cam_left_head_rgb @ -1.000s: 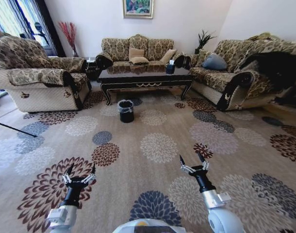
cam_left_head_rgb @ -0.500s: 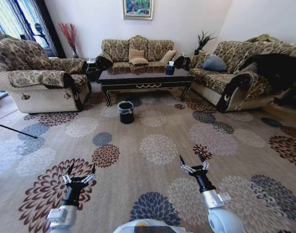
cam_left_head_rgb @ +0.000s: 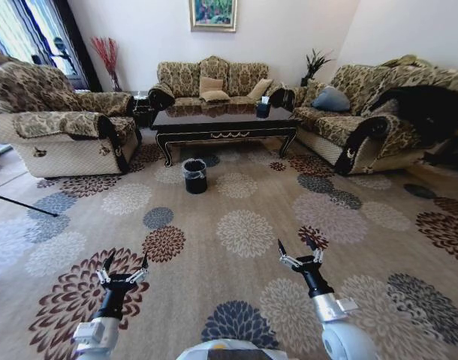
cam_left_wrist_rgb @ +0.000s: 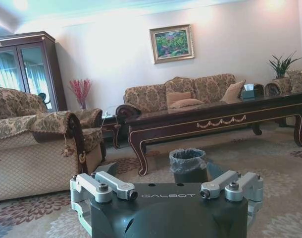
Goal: Move to the front of the table and pick up the trash from the floor, then place it into the trash bin.
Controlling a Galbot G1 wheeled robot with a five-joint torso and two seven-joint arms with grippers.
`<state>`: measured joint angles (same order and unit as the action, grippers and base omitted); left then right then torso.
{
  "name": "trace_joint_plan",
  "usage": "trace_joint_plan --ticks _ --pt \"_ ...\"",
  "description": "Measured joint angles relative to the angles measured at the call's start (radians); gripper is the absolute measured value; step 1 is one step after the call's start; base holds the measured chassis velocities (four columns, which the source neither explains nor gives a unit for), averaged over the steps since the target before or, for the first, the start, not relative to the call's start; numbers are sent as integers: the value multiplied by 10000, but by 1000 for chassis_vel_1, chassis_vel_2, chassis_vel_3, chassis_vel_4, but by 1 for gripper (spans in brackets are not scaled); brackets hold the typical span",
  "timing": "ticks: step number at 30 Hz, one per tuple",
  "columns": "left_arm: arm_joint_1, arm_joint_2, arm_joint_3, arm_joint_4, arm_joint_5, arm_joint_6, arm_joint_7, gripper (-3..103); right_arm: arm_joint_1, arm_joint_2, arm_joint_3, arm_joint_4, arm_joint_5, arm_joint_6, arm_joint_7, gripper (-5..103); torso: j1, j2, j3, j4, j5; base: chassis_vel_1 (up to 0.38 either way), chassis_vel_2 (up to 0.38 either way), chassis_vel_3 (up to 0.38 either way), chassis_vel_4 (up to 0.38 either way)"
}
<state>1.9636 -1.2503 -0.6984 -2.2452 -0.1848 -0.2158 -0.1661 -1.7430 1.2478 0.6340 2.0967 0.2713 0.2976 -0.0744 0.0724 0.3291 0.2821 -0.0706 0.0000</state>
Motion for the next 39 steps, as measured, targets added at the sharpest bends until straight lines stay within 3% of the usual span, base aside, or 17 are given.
trace_joint_plan --ticks 39 --pt "0 0 0 0 0 0 0 100 1 0 0 0 0 0 0 100 564 1595 1034 0 0 0 0 0 0"
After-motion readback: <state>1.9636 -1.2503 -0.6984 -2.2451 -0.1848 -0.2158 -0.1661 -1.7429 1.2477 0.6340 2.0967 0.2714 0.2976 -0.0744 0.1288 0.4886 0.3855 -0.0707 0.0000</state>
